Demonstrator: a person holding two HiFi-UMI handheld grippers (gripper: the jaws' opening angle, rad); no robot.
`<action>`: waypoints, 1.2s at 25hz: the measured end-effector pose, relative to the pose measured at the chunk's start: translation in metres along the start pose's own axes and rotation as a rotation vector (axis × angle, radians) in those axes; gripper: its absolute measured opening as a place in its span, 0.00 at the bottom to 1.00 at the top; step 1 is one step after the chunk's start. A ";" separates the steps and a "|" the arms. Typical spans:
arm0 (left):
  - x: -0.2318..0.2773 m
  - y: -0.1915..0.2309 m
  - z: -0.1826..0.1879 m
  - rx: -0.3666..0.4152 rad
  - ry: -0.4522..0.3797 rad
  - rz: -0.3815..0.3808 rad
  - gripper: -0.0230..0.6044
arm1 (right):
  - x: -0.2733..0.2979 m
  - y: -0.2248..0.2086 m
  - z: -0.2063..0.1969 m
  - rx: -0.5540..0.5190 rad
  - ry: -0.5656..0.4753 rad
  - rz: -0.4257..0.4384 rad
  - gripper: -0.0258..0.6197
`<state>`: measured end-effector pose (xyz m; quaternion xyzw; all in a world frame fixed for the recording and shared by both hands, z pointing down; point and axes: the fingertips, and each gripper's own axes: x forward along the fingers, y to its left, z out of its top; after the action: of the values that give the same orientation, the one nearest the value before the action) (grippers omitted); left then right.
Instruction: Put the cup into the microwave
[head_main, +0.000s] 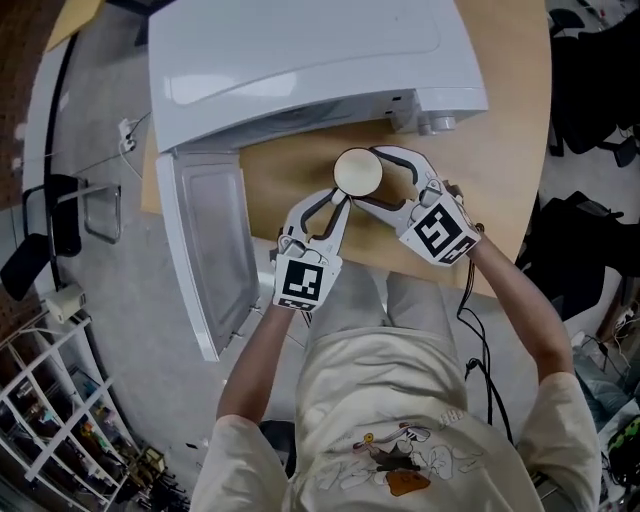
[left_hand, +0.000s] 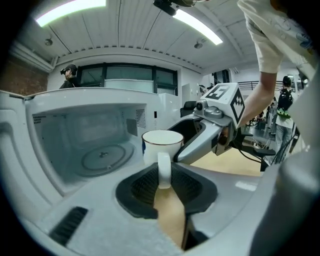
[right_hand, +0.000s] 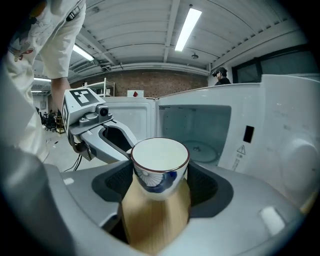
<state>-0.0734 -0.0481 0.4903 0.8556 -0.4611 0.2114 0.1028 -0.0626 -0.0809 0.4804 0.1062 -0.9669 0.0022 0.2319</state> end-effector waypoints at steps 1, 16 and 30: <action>-0.004 0.010 0.001 0.011 0.008 0.011 0.15 | 0.008 -0.001 0.006 -0.003 -0.002 0.001 0.57; 0.005 0.152 0.007 -0.165 -0.009 0.215 0.15 | 0.110 -0.062 0.059 0.124 -0.008 -0.164 0.50; 0.049 0.189 0.011 -0.198 -0.033 0.246 0.15 | 0.127 -0.106 0.054 0.152 -0.004 -0.340 0.37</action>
<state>-0.2037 -0.1930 0.4995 0.7818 -0.5826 0.1618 0.1526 -0.1752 -0.2135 0.4842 0.2853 -0.9326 0.0356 0.2182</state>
